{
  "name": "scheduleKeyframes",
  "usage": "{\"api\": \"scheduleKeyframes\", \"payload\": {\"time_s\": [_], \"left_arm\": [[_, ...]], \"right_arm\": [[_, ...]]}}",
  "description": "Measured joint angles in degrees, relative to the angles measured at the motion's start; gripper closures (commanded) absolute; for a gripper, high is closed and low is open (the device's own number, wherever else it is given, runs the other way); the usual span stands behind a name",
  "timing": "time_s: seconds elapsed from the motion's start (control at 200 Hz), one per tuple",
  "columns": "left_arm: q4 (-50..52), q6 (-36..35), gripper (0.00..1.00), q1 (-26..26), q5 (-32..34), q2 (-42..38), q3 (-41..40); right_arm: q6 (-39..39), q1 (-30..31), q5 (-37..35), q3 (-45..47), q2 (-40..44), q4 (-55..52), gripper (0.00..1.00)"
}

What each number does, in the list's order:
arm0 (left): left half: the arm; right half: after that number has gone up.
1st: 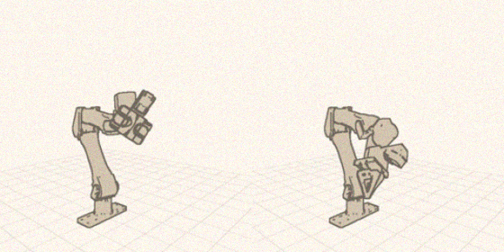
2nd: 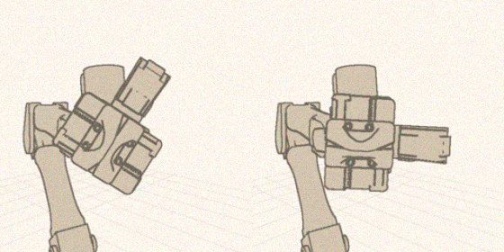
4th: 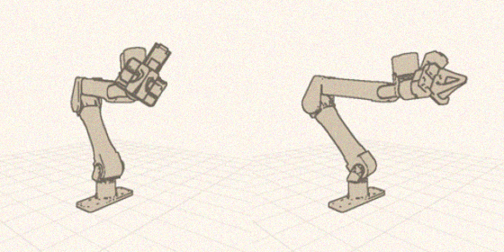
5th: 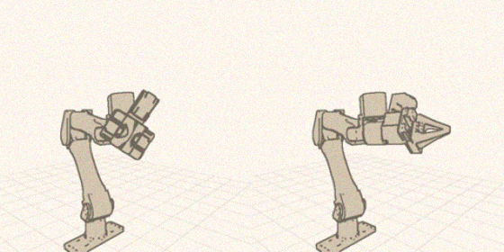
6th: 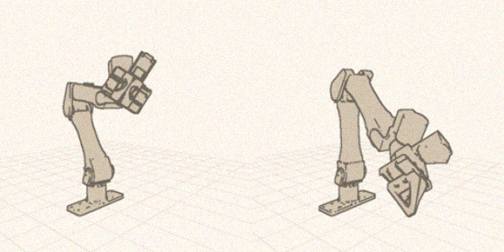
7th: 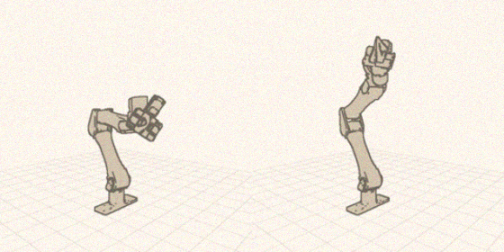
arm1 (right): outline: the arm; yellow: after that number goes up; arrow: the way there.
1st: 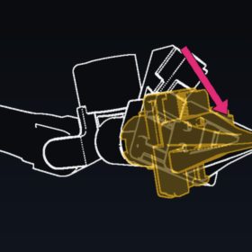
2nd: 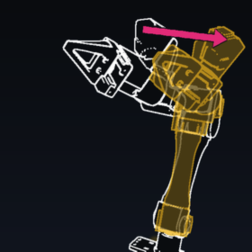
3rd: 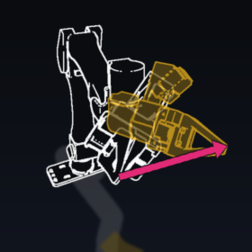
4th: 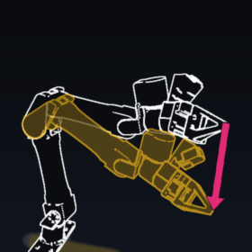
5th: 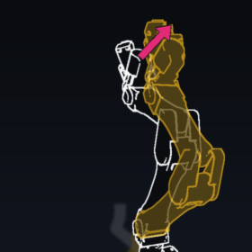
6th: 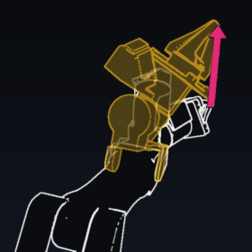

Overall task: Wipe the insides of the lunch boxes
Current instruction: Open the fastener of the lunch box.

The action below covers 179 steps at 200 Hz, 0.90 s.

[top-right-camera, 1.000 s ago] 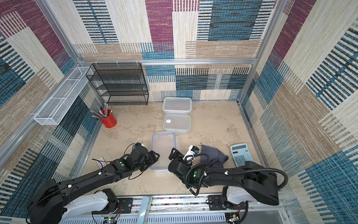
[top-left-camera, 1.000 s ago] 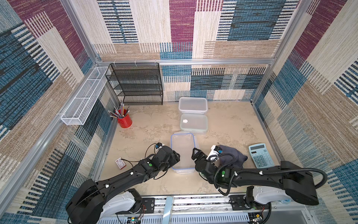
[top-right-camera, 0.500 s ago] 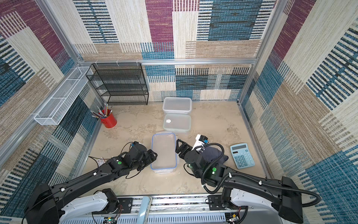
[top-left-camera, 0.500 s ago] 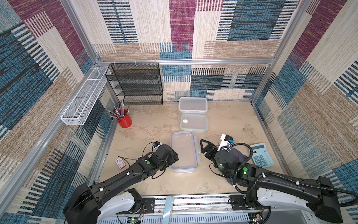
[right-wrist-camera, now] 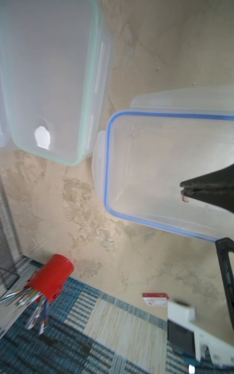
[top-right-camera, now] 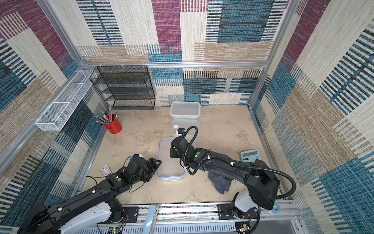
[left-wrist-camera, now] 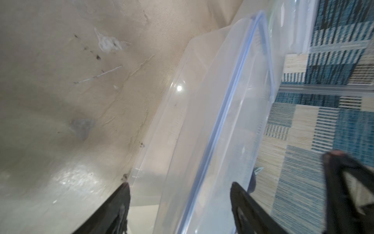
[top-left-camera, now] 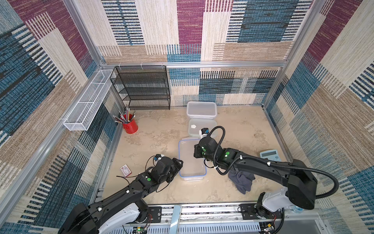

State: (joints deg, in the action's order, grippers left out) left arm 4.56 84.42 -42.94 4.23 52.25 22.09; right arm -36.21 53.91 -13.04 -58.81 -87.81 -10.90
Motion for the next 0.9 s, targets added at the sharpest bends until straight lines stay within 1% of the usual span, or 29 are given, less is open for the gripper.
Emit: {"api": "scheduleKeyframes", "payload": {"time_s": [0.145,0.316,0.506,0.701,0.816,0.896], "left_arm": [[-2.38,4.28,0.21,-0.52,0.81,-1.88,-1.66],[-3.67,9.86,0.21,-1.42,1.62,-1.77,-3.30],[-4.33,13.29,0.21,-3.54,4.00,-3.56,-4.42],[-6.49,17.53,0.24,-5.27,7.63,-4.33,-5.77],[-8.61,19.10,0.29,-6.32,8.50,-2.71,-5.81],[-9.16,19.61,0.37,-7.10,9.53,-2.12,-5.79]], "right_arm": [[2.47,-0.37,3.54,-0.24,-5.95,-0.59,1.00],[2.32,-0.42,5.66,2.32,-6.67,5.60,1.00],[-0.98,-0.52,8.52,6.03,-6.54,12.52,1.00],[-4.85,-0.52,11.10,10.25,-5.77,19.19,1.00],[-7.04,-0.50,12.00,12.76,-5.07,22.62,1.00],[-8.09,-0.50,12.50,13.84,-4.68,23.93,1.00]]}}
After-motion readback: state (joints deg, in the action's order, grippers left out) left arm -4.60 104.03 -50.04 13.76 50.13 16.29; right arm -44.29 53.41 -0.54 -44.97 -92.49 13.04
